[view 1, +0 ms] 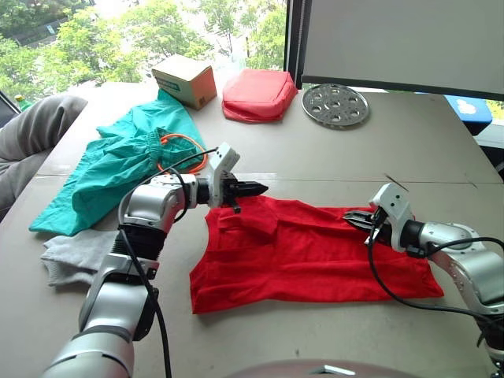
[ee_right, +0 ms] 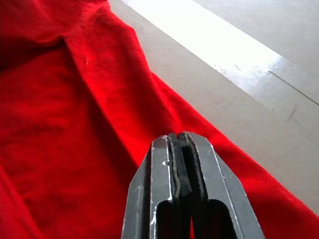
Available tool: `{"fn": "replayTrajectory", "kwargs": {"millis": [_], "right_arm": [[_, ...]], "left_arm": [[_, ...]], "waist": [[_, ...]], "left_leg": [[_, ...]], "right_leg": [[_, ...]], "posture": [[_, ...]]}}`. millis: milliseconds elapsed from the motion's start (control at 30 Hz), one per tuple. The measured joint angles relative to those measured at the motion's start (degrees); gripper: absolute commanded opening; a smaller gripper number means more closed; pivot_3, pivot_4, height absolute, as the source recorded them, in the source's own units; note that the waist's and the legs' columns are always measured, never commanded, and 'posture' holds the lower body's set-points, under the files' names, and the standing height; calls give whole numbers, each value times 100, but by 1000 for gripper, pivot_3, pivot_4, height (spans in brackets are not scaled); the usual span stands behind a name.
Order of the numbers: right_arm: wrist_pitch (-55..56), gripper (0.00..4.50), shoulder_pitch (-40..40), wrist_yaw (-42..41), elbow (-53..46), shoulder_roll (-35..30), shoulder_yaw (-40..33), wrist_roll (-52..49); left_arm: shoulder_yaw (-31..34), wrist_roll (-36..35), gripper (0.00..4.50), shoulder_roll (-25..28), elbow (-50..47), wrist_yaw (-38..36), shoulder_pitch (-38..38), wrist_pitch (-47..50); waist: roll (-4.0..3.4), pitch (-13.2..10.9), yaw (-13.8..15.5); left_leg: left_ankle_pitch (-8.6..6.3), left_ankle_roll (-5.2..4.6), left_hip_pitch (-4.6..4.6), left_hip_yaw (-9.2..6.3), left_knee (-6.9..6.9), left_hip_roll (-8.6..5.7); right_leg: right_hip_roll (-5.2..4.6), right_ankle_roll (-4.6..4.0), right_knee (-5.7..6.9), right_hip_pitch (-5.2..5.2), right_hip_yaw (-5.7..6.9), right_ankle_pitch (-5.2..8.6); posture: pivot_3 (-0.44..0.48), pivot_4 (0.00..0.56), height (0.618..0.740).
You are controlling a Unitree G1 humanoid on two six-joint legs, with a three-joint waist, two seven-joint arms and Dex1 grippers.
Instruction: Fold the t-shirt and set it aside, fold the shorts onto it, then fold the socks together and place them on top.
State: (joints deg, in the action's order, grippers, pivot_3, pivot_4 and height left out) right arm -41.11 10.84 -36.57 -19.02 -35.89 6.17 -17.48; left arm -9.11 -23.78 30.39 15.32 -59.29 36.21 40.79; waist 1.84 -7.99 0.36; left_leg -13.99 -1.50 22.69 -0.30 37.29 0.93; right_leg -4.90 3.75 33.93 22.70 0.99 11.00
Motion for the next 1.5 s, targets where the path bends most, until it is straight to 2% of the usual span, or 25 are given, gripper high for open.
{"fn": "replayTrajectory", "kwargs": {"millis": [67,133,267,367,600,667,800,900,1033,1133,1200,1233,1267,1300,1433,1500], "right_arm": [[-330,0,82,458,145,227,128,222],[-507,0,17,667,31,245,64,288],[-786,0,-488,1020,-353,211,-357,374],[-1028,0,-969,1384,-530,161,-987,487],[-995,0,-1249,2107,-359,323,-1808,844],[-678,0,-1253,2084,-300,446,-1982,807],[-186,0,-1243,1434,-521,472,-2046,324],[0,0,-987,1087,-464,416,-1704,218],[233,0,-768,1182,218,247,-1266,676],[562,0,-929,1037,499,77,-1408,744],[670,0,-1221,506,302,50,-1776,240],[726,579,-1399,188,114,-18,-1912,-24],[754,759,-1577,-51,-72,-120,-2014,-218],[756,1315,-1761,-273,-250,-228,-2109,-390],[485,3068,-2476,-751,-984,-503,-2550,-1028],[403,3068,-2623,-709,-1119,-533,-2540,-1038]], "left_arm": [[-188,220,54,-243,-75,280,-410,-175],[-198,333,54,-250,-203,405,-499,-326],[-18,371,54,22,-472,495,-815,-404],[238,371,54,393,-578,498,-1075,-464],[739,348,54,618,-434,688,-1227,-428],[937,200,54,615,-557,721,-1365,-270],[1355,-267,54,572,-840,722,-1533,141],[1536,-546,54,512,-1126,725,-1537,298],[1539,-638,54,367,-1403,831,-1615,315],[1637,-789,54,385,-1768,821,-1885,284],[1778,-944,54,542,-2116,724,-2124,287],[1828,-1021,662,705,-2262,613,-2230,292],[1837,-1070,824,841,-2401,501,-2345,302],[1863,-1130,1342,977,-2509,381,-2477,317],[1834,-1135,3072,1360,-2642,11,-2751,197],[1732,-1091,3072,1485,-2642,-151,-2748,68]], "waist": [[-1,-1,26],[9,12,53],[13,27,63],[7,48,48],[-18,53,35],[-20,52,18],[-25,46,13],[-24,46,38],[-23,43,55],[-23,41,47],[-22,42,40],[-24,41,40],[-29,37,37],[-32,36,36],[-32,33,55],[-38,28,53]], "left_leg": [[0,0,4,0,-2,0],[0,0,1,-3,0,0],[-1,0,-3,-2,2,-2],[-1,1,-17,-8,1,4],[-1,1,-27,-2,-6,13],[-1,1,-27,2,-16,15],[-1,1,-16,2,-19,16],[-1,1,-14,5,-11,12],[-1,1,-7,10,-4,-1],[-1,1,3,9,-14,-10],[-1,1,0,6,-21,-3],[-1,1,-1,6,-23,1],[-1,0,-2,7,-25,4],[-2,0,-7,7,-29,8],[-3,2,-9,-1,-11,29],[-13,21,-11,-5,-5,32]], "right_leg": [[-1,-9,-1,2,-1,5],[-2,-14,-1,-1,1,8],[-10,-14,-1,-2,-1,8],[-11,-6,0,-1,-7,12],[-5,10,7,0,-11,22],[-1,-5,4,1,-17,13],[3,-7,1,8,-14,12],[0,-4,-3,6,-15,14],[-9,-8,-6,7,-18,12],[-10,-15,-9,9,-24,9],[-3,-15,-10,9,-23,9],[1,-15,-12,8,-21,10],[2,-15,-12,9,-21,11],[1,-15,-12,8,-22,12],[-4,9,-10,9,-19,26],[-11,10,-11,10,-20,26]], "posture": [[0,150,739],[0,150,739],[0,150,739],[0,150,739],[0,150,739],[0,150,739],[0,150,739],[0,150,739],[0,150,739],[0,150,739],[0,150,739],[0,150,739],[0,150,739],[0,150,739],[0,150,739],[0,150,739]]}}
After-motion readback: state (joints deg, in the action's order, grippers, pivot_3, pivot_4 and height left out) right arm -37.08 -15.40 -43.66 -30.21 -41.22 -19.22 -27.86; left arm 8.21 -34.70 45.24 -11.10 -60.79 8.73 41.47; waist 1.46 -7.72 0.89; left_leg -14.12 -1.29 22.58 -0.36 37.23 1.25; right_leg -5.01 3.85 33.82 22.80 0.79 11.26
